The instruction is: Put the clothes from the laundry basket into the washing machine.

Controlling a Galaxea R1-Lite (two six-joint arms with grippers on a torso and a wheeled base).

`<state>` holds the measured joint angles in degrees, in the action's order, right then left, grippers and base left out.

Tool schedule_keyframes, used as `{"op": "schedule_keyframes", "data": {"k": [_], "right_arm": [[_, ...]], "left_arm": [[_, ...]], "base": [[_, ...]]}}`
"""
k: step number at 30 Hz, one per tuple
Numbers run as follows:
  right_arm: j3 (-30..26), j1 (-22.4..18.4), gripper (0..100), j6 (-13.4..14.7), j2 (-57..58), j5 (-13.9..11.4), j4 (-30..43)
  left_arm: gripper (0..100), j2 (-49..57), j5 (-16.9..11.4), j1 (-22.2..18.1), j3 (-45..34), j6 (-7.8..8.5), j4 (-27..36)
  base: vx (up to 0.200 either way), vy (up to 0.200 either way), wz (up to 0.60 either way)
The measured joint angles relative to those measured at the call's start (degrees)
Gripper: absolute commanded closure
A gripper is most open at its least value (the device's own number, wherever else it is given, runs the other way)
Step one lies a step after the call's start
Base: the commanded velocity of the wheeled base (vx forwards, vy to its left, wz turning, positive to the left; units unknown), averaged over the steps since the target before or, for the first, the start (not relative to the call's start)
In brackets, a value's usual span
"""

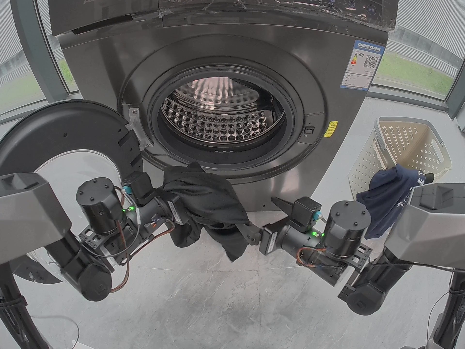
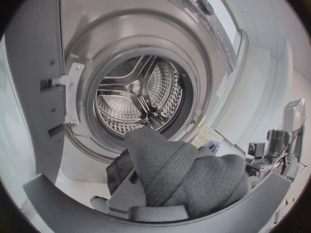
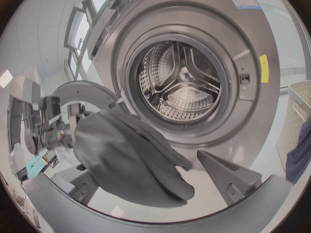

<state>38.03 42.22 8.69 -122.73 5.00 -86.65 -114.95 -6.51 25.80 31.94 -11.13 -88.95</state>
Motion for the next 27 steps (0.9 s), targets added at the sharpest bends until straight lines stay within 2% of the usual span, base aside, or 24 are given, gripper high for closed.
{"op": "schedule_keyframes", "data": {"k": [5,9,15,27], "right_arm": [[-6.1,-0.7,0,-0.1,3.0,-1.0,-1.2],[-8.6,-3.2,0,-0.3,4.9,-1.2,-1.6],[-11.3,-6.9,0,-0.3,6.7,-1.3,-1.7],[-13.2,-7.9,0,-0.3,9.4,-1.3,-1.7]], "left_arm": [[100,7.3,-1.1,1.3,-7.1,-0.09,0.0],[100,12.0,-1.5,3.0,-11.6,-0.57,0.0],[100,14.4,-1.4,3.6,-12.4,-0.57,0.0],[100,14.8,-1.3,3.2,-12.3,-0.09,0.0]], "base": [[0.0,0.0,0.0],[0.0,0.0,0.0],[0.0,0.0,0.0],[0.0,0.0,0.0]]}}
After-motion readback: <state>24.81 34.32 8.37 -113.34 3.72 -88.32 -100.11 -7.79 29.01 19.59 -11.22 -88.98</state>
